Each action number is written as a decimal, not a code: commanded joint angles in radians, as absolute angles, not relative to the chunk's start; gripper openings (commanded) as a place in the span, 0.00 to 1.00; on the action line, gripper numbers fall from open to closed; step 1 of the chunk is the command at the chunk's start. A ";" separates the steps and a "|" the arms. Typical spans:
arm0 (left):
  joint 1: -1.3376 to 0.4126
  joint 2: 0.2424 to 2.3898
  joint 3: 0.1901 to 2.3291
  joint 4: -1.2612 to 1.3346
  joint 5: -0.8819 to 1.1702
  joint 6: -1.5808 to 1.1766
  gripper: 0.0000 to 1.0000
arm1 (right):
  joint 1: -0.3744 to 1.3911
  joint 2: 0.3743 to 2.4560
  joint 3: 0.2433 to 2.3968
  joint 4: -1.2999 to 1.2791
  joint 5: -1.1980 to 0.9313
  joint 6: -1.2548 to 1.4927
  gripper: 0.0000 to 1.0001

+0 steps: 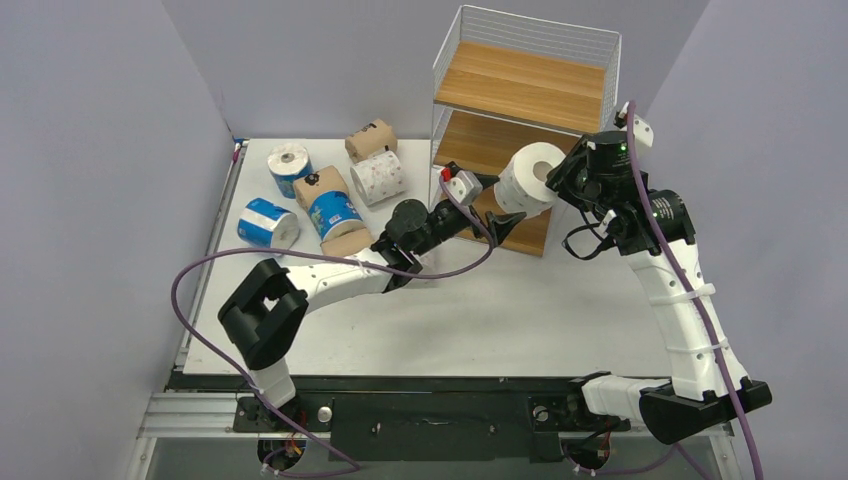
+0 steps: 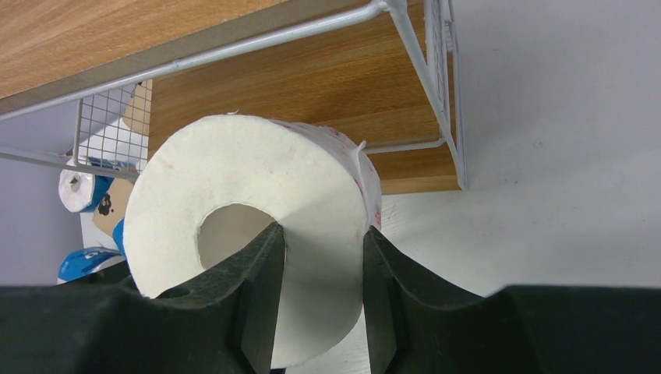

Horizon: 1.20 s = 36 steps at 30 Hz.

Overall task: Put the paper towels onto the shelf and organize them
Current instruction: Place the paper towel on the shelf.

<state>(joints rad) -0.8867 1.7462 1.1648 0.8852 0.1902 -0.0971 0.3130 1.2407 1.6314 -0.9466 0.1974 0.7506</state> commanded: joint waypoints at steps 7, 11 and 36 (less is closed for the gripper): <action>-0.887 1.789 1.248 0.924 0.207 -0.137 0.96 | 0.306 1.222 1.681 -0.871 0.187 0.772 0.34; -0.887 1.812 1.277 0.923 0.217 -0.147 0.96 | 0.305 1.228 1.686 -0.871 0.188 0.770 0.35; -0.880 1.870 1.349 0.958 0.174 -0.174 0.91 | 0.299 1.213 1.687 -0.868 0.180 0.752 0.51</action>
<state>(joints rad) -0.8875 1.8633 1.2785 0.8867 0.1947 -0.1616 0.3016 1.2407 1.6569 -0.9051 0.1928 0.7532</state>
